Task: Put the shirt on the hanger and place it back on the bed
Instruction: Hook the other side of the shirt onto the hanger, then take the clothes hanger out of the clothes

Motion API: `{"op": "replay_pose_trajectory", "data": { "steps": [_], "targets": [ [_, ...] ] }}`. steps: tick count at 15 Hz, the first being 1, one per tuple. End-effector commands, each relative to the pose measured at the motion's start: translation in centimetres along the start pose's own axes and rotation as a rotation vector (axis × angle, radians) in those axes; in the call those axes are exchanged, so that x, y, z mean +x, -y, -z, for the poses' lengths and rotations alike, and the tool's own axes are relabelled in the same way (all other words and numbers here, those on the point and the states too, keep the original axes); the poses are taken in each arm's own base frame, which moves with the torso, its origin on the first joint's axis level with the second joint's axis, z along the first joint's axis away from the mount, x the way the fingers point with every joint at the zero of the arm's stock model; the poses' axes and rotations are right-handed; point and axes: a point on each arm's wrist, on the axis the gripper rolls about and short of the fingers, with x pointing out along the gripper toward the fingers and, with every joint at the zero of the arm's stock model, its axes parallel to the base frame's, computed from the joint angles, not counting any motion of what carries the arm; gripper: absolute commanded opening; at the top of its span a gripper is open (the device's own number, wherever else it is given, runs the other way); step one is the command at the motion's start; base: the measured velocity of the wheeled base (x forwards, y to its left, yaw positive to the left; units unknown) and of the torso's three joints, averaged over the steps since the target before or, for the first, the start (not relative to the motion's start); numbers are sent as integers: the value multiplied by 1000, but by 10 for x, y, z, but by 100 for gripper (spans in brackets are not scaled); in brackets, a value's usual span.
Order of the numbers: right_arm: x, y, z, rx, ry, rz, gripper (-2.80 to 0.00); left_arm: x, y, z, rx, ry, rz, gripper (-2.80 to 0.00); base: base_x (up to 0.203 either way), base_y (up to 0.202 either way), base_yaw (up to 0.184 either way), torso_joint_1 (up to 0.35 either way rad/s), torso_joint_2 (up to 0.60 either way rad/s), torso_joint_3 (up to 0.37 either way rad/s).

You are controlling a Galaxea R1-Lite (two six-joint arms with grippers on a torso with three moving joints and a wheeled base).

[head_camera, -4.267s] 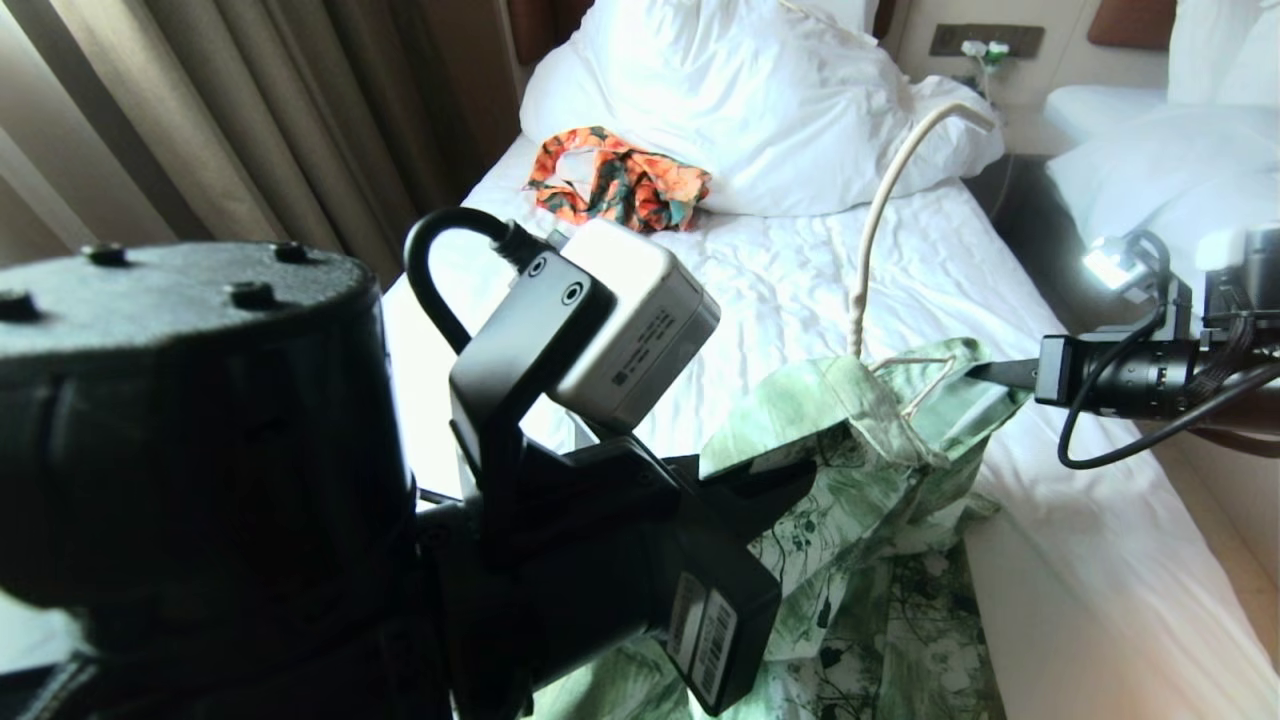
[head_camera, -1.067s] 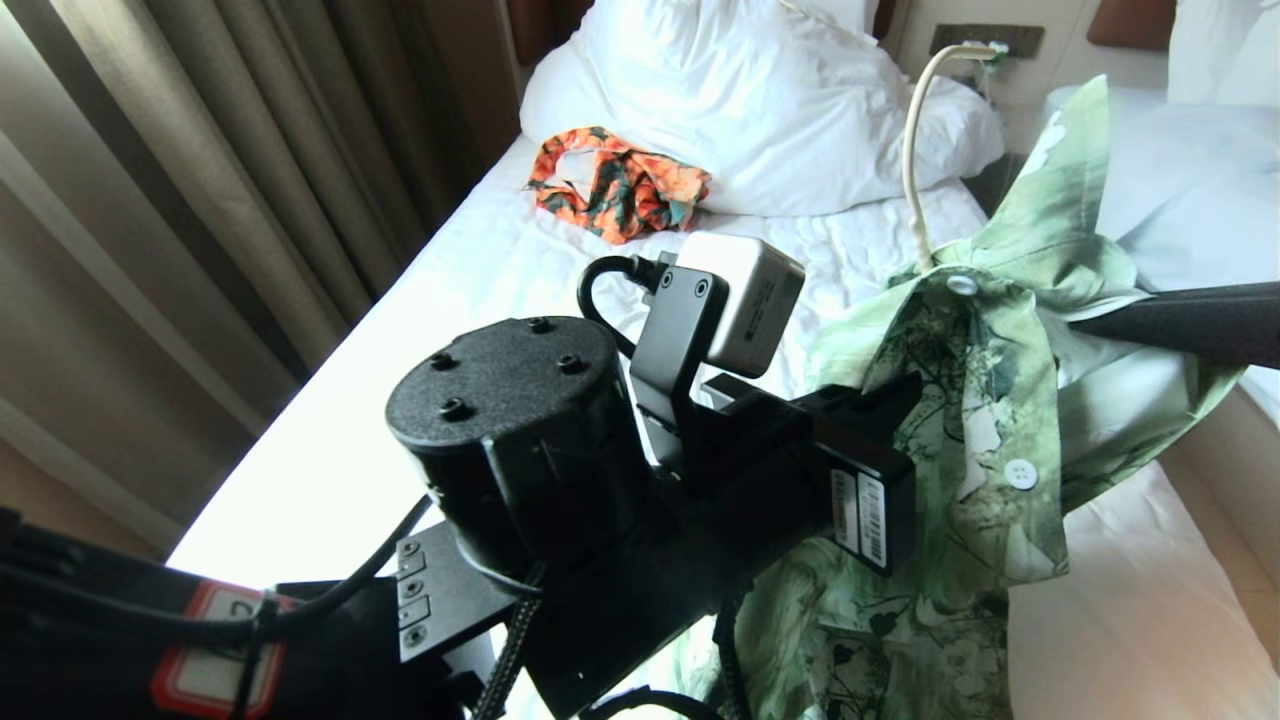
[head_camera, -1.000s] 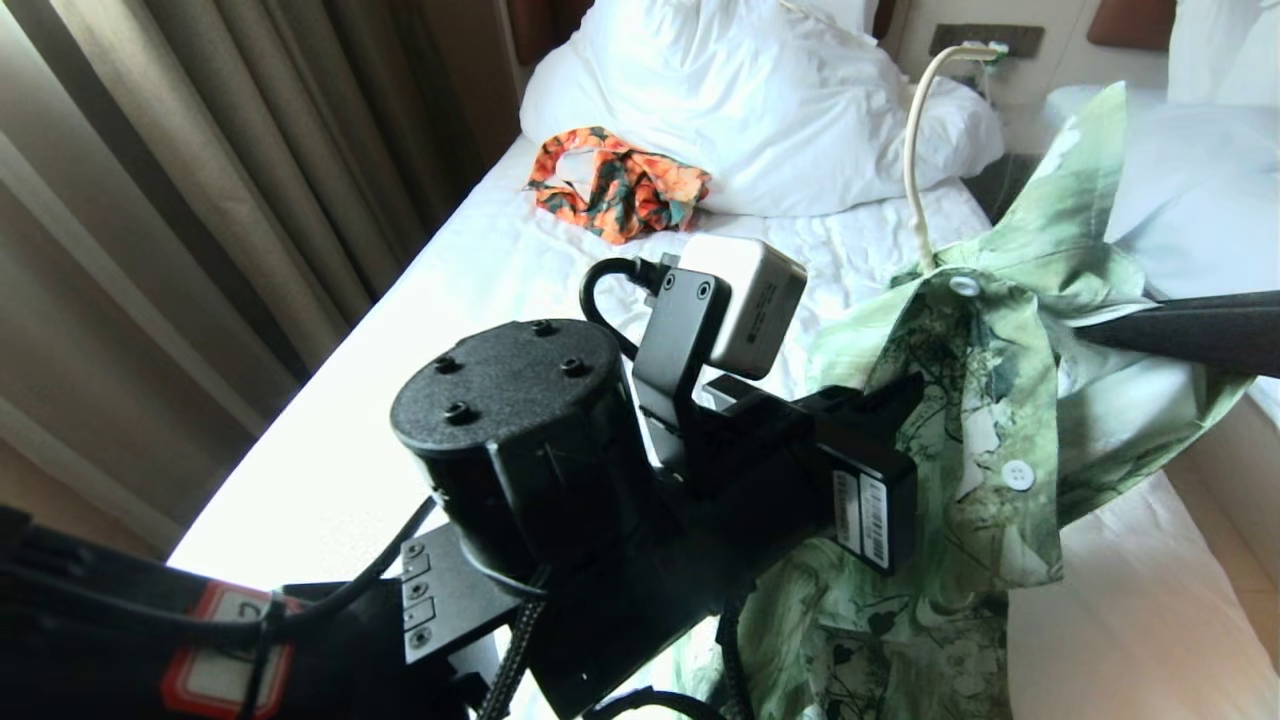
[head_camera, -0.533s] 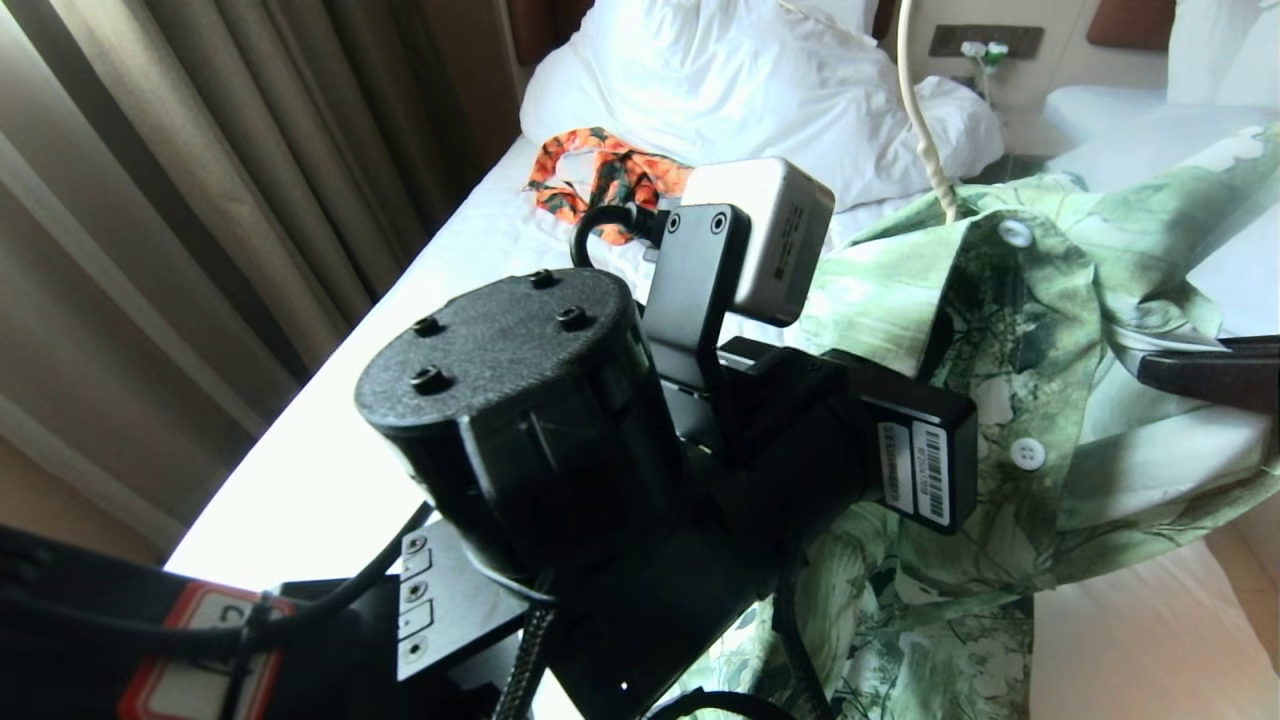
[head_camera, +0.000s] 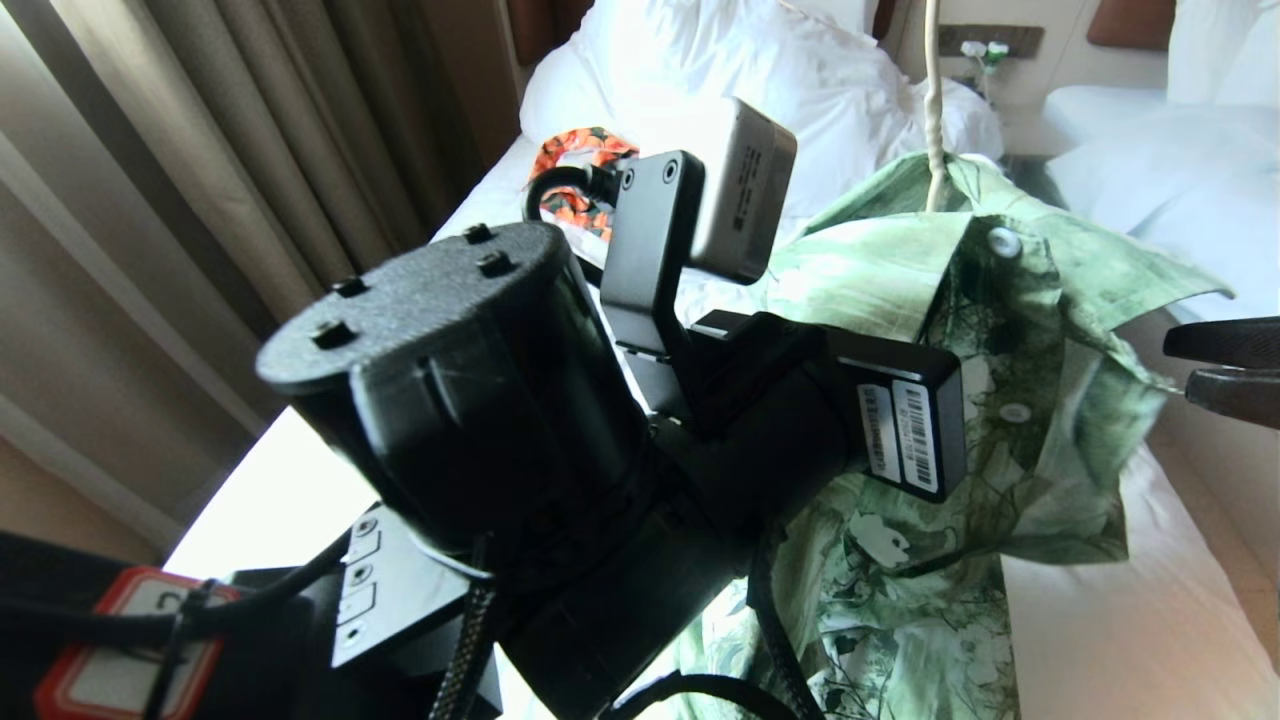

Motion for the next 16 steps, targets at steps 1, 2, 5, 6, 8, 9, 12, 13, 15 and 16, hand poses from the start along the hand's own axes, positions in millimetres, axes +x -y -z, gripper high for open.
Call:
{"op": "replay_pose_trajectory", "data": {
  "steps": [1, 2, 5, 6, 8, 9, 12, 13, 15, 16],
  "targets": [
    [-1, 0, -3, 7, 8, 3, 0, -4, -1, -10, -7, 29, -1, -280, 0, 0, 0, 0, 0, 0],
    [-3, -1, -9, 17, 28, 5, 0, -5, 0, -11, -6, 30, 0, -280, 0, 0, 0, 0, 0, 0],
    [-16, -6, -45, 41, 113, 23, -55, -7, 0, -10, -3, 20, 1, -280, 0, 0, 0, 0, 0, 0],
    [-19, -8, -57, 47, 119, 26, -280, -7, 0, -9, -2, 17, 3, -280, 0, 0, 0, 0, 0, 0],
    [-16, -6, -75, 74, 84, 29, -280, -6, 1, -7, 0, 11, 8, -280, 0, 0, 0, 0, 0, 0],
    [-10, -3, -81, 95, 47, 38, -280, -6, 2, -7, 0, 9, 11, -280, 0, 0, 0, 0, 0, 0],
    [13, 11, -94, 145, -63, 152, -280, -7, 1, -8, 0, 10, 11, -280, 0, 0, 0, 0, 0, 0],
    [26, 18, -96, 151, -98, 181, -280, -8, 1, -8, 1, 8, 11, -280, 0, 0, 0, 0, 0, 0],
    [45, 19, -93, 70, -165, 180, -280, -10, 3, -8, 6, -17, 13, -280, 0, 0, 0, 0, 0, 0],
    [50, 14, -92, 18, -181, 180, 0, -11, 3, -8, 11, -39, 13, -280, 0, 0, 0, 0, 0, 0]
  ]
}}
